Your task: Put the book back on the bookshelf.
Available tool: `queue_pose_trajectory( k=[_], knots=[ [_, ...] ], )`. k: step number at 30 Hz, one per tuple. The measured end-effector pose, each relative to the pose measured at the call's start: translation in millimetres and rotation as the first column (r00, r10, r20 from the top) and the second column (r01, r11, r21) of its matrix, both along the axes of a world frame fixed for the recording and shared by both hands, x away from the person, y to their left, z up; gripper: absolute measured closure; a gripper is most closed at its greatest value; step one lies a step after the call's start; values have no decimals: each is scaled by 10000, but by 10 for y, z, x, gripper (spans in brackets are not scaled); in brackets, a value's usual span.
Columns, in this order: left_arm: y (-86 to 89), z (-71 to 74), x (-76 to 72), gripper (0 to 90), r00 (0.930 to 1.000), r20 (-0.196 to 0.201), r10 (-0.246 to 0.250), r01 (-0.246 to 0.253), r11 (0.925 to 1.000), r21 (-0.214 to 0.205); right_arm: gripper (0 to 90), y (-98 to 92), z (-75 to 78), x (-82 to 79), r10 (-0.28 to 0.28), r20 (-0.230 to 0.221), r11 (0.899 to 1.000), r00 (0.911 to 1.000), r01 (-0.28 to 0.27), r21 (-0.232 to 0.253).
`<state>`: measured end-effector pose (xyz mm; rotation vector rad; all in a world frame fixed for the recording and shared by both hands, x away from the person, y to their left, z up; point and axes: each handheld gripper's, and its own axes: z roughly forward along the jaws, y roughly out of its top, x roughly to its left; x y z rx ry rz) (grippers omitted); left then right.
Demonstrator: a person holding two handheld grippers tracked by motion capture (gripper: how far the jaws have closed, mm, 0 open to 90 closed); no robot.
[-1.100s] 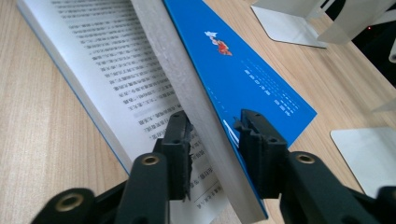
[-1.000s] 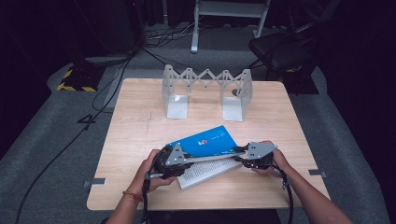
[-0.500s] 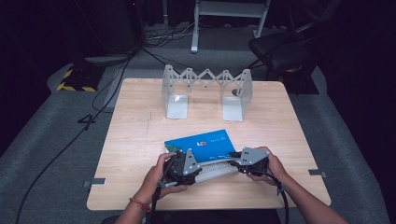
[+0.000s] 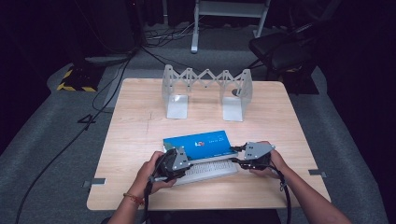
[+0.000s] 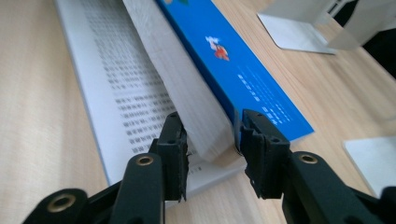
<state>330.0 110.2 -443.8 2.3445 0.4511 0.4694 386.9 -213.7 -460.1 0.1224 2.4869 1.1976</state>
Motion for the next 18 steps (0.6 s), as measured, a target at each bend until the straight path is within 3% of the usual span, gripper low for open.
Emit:
queue_pose_trajectory(
  k=[1, 4, 6, 7, 9, 11, 16, 18],
  knots=[
    [9, 1, 1, 731, 10000, -20, -23, 23, 10000, -8, 636, -12, 8, 14, 20, -52, 9996, 10000, -19, 281],
    [10, -8, 2, 733, 9999, -44, -124, 124, 9999, 26, 627, 20, 38, -7, 313, 119, 9988, 9994, -317, 376],
    [0, -14, 0, 734, 9997, -11, -230, 231, 9996, 189, 513, 55, 59, -20, 453, 277, 9985, 9986, -462, 307],
    [0, -14, 0, 737, 9997, -5, -238, 238, 9995, 200, 507, 74, 70, -20, 350, 355, 9990, 9988, -359, 262],
    [15, -14, 9, 736, 9997, -54, -236, 237, 9997, 63, 540, 87, 77, -24, 441, 340, 9988, 9984, -448, 199],
    [27, -7, 19, 734, 9997, -100, -227, 226, 9997, -20, 633, 72, 74, -15, 709, 172, 9968, 9973, -715, 366],
    [-2, -16, 16, 629, 9985, -542, 54, -62, 9999, -147, 671, 48, 50, 3, 909, -190, 9949, 9957, -900, 452],
    [-47, -11, -14, 583, 9987, -506, 105, -109, 9999, -89, 673, 55, 44, -24, 776, -209, 9962, 9968, -767, 414]
  ],
)
